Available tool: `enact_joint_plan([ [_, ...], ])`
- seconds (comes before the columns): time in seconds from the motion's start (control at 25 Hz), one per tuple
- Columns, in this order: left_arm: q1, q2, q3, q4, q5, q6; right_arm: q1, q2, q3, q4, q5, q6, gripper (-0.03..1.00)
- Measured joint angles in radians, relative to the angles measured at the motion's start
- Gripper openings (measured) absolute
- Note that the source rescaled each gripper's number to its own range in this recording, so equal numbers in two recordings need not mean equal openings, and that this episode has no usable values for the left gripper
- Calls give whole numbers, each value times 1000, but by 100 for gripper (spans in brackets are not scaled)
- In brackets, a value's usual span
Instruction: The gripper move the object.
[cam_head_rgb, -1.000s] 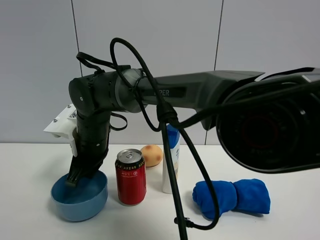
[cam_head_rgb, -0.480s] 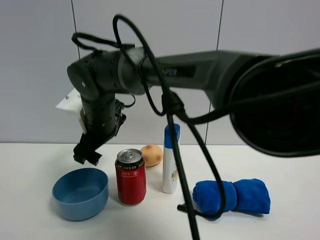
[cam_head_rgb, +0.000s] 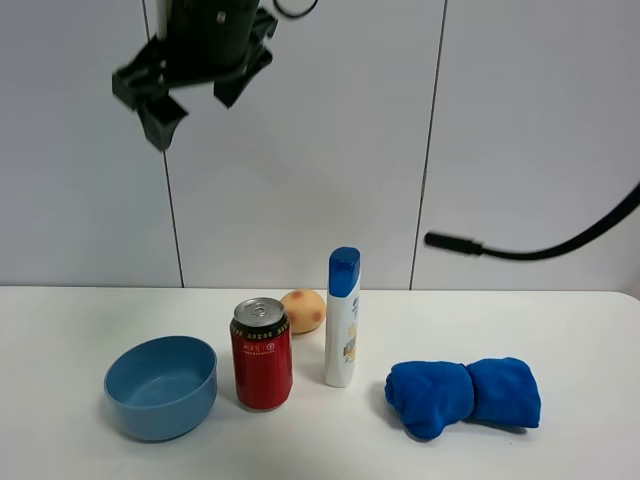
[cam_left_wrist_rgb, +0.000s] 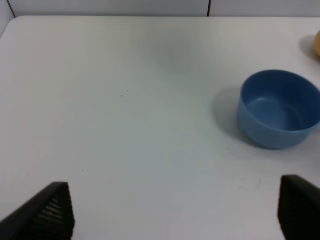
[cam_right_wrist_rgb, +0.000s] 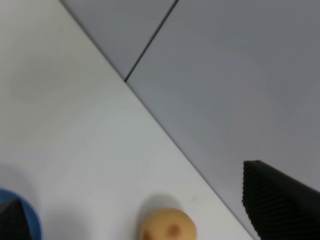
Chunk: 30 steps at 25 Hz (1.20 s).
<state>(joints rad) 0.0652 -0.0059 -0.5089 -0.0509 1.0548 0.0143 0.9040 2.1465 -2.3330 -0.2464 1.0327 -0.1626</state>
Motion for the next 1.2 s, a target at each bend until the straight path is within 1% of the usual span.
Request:
enact_joint_plan([
  [0.24,0,0,0,0,0,0,0,-195,-1,-8,162,4,93],
  [0.36,0,0,0,0,0,0,0,-269,-1,-53,177,42,93],
  [0.56,0,0,0,0,0,0,0,-373,5,-127,184,154,93],
  [0.64,0,0,0,0,0,0,0,-421,46,-158,183,186,91],
  [0.72,0,0,0,0,0,0,0,-481,136,-192,181,212,89],
  [0.76,0,0,0,0,0,0,0,-519,206,-213,181,228,89],
  [0.92,0,0,0,0,0,0,0,-680,541,-294,188,333,88],
  [1.08,0,0,0,0,0,0,0,-853,826,-324,191,415,88],
  [1.2,0,0,0,0,0,0,0,-975,958,-329,192,435,88],
])
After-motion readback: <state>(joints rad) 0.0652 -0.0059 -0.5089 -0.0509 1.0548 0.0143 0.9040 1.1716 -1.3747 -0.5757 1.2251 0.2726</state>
